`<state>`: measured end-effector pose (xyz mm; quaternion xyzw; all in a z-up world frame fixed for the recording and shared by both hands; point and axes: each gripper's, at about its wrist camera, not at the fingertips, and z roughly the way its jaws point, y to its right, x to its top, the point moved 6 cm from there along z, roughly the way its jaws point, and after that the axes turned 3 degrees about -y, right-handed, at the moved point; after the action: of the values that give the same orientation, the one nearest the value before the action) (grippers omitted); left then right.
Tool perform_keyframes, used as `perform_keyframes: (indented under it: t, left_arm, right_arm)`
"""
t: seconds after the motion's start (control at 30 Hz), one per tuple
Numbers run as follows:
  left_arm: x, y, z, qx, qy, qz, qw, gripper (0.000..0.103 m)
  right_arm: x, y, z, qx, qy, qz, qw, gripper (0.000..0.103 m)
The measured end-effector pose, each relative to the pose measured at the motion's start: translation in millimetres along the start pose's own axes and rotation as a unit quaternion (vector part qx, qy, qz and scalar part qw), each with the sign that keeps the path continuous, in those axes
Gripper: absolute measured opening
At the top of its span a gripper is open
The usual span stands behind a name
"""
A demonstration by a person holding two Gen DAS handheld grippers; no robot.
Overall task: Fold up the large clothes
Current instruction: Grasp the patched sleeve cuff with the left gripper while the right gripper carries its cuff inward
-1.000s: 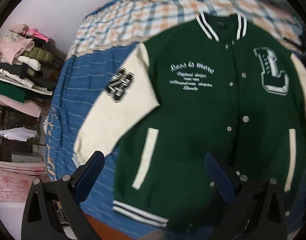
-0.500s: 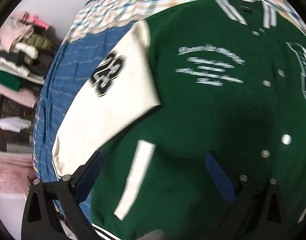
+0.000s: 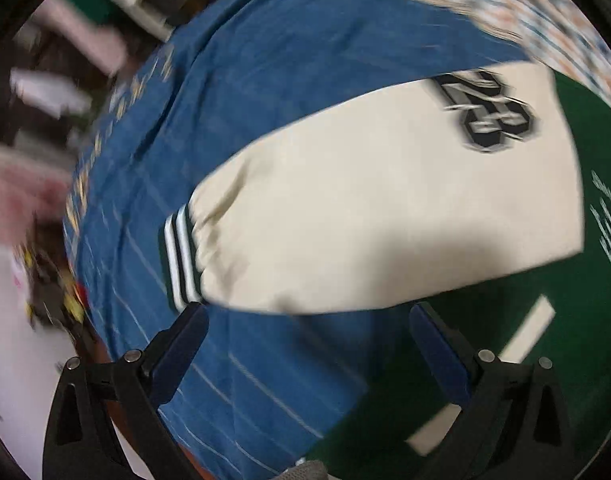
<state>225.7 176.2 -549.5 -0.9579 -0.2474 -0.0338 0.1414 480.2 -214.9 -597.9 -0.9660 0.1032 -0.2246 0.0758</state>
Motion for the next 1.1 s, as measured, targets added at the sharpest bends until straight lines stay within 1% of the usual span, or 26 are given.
perform_keyframes:
  t: [0.03,0.07,0.1,0.13,0.2,0.23,0.27,0.3,0.33,0.37,0.4,0.43,0.47,0.57,0.67,0.7,0.73,0.77,0.8,0.83,0.87,0.93,1.0,1.03,1.07,1.1]
  left_arm:
    - [-3.9,-13.4,10.7,-0.012,-0.014,-0.022,0.9996,0.103]
    - [-6.4,-20.5,16.1,-0.019,-0.019,-0.033,0.9991,0.103]
    - [-8.6,-27.1,21.0,-0.021,-0.026,-0.041,0.9986,0.103]
    - [-12.5,-35.4,27.9,-0.030,-0.033,-0.054,0.9975,0.103]
    - [-16.3,-42.8,35.8,-0.046,-0.042,-0.068,0.9958,0.103]
    - [-18.1,-46.4,40.4,-0.053,-0.049,-0.077,0.9945,0.103]
    - [-19.6,-49.6,46.3,-0.070,-0.055,-0.091,0.9919,0.103]
    - [-21.0,-53.1,52.7,-0.083,-0.064,-0.107,0.9887,0.103]
    - [-21.9,-53.5,55.7,-0.093,-0.071,-0.119,0.9860,0.103]
    - [-22.0,-55.3,64.0,-0.122,-0.081,-0.147,0.9782,0.102]
    - [-20.6,-56.6,72.4,-0.145,-0.090,-0.174,0.9699,0.102]
    - [-18.7,-57.7,78.0,-0.157,-0.093,-0.189,0.9649,0.102]
    - [-15.4,-56.1,87.4,-0.180,-0.102,-0.216,0.9542,0.102]
    - [-0.1,-52.5,109.1,-0.205,-0.116,-0.278,0.9313,0.102]
    - [23.7,-63.0,124.7,-0.191,-0.108,-0.328,0.9190,0.101]
    - [31.7,-67.9,125.7,-0.186,-0.099,-0.342,0.9157,0.094]
    - [41.9,-74.9,125.9,-0.177,-0.088,-0.355,0.9139,0.085]
    - [55.2,-83.8,124.4,-0.162,-0.073,-0.361,0.9154,0.066]
    - [71.8,-92.7,121.4,-0.149,-0.053,-0.358,0.9203,0.044]
    - [87.0,-100.0,118.5,-0.139,-0.035,-0.349,0.9263,0.029]
    - [101.2,-103.7,115.6,-0.138,-0.018,-0.336,0.9316,0.019]
    - [132.9,-112.0,107.4,-0.129,0.015,-0.310,0.9418,0.017]
    - [170.8,-120.5,94.4,-0.124,0.056,-0.278,0.9507,0.016]
    - [195.8,-121.2,81.5,-0.120,0.083,-0.255,0.9559,0.016]
    - [208.5,-117.8,71.3,-0.119,0.099,-0.241,0.9582,0.016]
    - [218.6,-128.2,70.0,-0.119,0.115,-0.226,0.9600,0.016]
  right_arm:
    - [-15.0,-32.5,30.9,-0.004,-0.028,-0.036,0.999,0.015]
    - [-29.6,-60.6,58.6,-0.010,-0.047,-0.060,0.997,0.015]
    - [-57.0,-85.3,72.0,-0.015,-0.066,-0.078,0.995,0.015]
    - [-73.8,-106.6,101.9,-0.027,-0.092,-0.107,0.990,0.015]
    - [-105.4,-131.3,135.4,-0.037,-0.123,-0.143,0.981,0.015]
    - [-122.4,-139.8,148.5,-0.044,-0.149,-0.171,0.973,0.016]
    - [-131.7,-145.5,153.3,-0.050,-0.163,-0.184,0.968,0.018]
    - [-136.2,-150.3,154.5,-0.047,-0.164,-0.193,0.966,0.025]
    - [-137.7,-153.3,150.9,-0.024,-0.168,-0.191,0.967,0.037]
    - [-137.4,-151.1,143.1,0.002,-0.174,-0.176,0.969,0.041]
    - [-133.9,-146.3,133.9,0.025,-0.177,-0.158,0.971,0.049]
    - [-131.3,-138.7,120.6,0.056,-0.174,-0.131,0.974,0.059]
    - [-129.9,-131.0,108.7,0.075,-0.167,-0.109,0.977,0.062]
    - [-127.3,-107.5,81.2,0.097,-0.158,-0.059,0.981,0.063]
    - [-129.5,-86.4,66.1,0.103,-0.156,-0.015,0.982,0.064]
    - [-130.5,-81.3,60.8,0.104,-0.157,-0.004,0.982,0.064]
    - [-135.3,-77.2,65.3,0.105,-0.161,0.009,0.981,0.064]
    - [-133.6,-74.2,64.1,0.105,-0.166,0.017,0.980,0.064]
    - [-133.2,-72.2,67.5,0.109,-0.169,0.032,0.979,0.064]
    - [-132.8,-72.3,70.1,0.117,-0.169,0.043,0.978,0.063]
    - [-134.2,-76.5,79.0,0.129,-0.166,0.057,0.976,0.062]
    - [-125.5,-84.3,79.2,0.141,-0.165,0.074,0.973,0.048]
    - [-124.1,-100.6,99.6,0.150,-0.172,0.092,0.969,0.039]
    - [-124.9,-113.0,115.6,0.154,-0.180,0.096,0.967,0.036]
    - [-123.1,-118.3,122.3,0.150,-0.188,0.097,0.966,0.032]
    - [-126.0,-130.5,137.9,0.147,-0.202,0.095,0.964,0.031]
